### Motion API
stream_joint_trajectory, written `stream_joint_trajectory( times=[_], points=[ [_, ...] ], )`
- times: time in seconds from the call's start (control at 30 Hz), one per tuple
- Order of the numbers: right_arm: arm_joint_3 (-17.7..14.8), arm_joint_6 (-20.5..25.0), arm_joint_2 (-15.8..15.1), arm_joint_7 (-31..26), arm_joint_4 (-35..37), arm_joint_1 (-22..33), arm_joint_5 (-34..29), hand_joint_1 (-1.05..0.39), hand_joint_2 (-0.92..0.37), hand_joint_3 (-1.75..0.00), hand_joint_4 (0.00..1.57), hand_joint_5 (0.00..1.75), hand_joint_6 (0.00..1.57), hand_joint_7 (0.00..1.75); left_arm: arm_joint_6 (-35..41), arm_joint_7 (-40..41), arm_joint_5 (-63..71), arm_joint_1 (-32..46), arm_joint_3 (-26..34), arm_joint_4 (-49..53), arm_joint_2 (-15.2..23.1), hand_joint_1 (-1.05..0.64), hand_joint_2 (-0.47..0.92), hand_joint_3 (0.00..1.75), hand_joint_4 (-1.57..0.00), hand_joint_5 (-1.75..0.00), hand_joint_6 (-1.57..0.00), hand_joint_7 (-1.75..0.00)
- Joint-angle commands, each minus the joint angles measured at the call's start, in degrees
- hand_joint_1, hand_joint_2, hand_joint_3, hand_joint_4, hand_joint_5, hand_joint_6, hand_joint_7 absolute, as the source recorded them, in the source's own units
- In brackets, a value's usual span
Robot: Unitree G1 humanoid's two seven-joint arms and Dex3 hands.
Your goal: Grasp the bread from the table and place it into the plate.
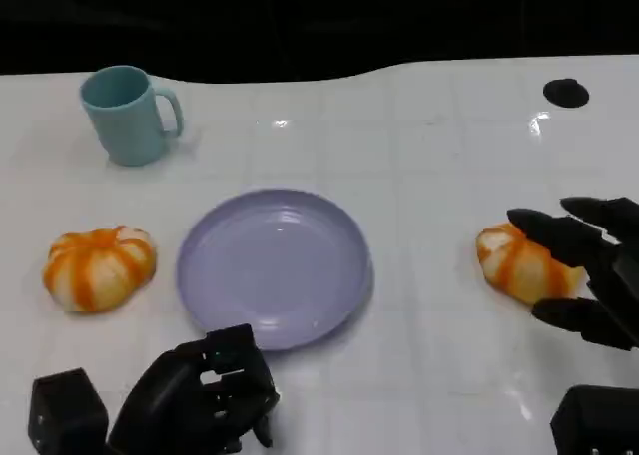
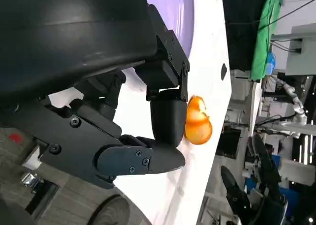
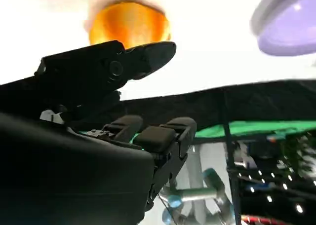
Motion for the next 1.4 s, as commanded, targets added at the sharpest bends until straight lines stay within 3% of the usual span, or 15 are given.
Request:
stream_joint_trajectory(
  times=[0.03,0.27,0.73,1.3,1.4],
  points=[
    [1.5,4.0,-1.2,3.0,-0.4,-1.9,-2.2,-0.60,-0.92,-0.02,0.11,0.21,0.27,0.00,-0.5,-0.4,0.0,-0.1,0.3,0.5,0.6,-0.53,0.72,0.54,-0.79,-1.75,-0.77,-1.41],
    [4.5,7.2,-1.1,6.5,2.4,-5.8,-3.6,-0.61,-0.90,0.00,0.10,0.22,0.27,0.00,-0.1,0.3,0.2,0.3,0.1,-0.4,0.5,-0.53,0.71,0.57,-0.80,-1.75,-0.77,-1.41],
    [11.0,9.3,0.9,4.9,17.1,-16.1,-4.2,-0.60,-0.84,0.00,0.17,0.25,0.33,0.02,-1.3,-0.1,0.3,0.1,0.0,0.1,0.3,-0.54,0.67,0.64,-0.79,-1.75,-0.77,-1.41],
    [16.6,12.4,3.2,8.2,28.3,-22.0,-3.2,-0.52,-0.84,-0.01,0.21,0.15,0.34,0.00,-0.7,0.0,-0.2,0.9,-0.1,-1.0,0.2,-0.53,0.66,0.64,-0.81,-1.75,-0.78,-1.40],
    [17.5,13.4,3.5,8.9,29.9,-22.8,-3.1,-0.51,-0.86,-0.01,0.28,0.14,0.40,0.02,-0.6,0.0,-0.1,1.0,-0.1,-1.1,0.2,-0.53,0.66,0.65,-0.81,-1.75,-0.78,-1.40]
  ],
)
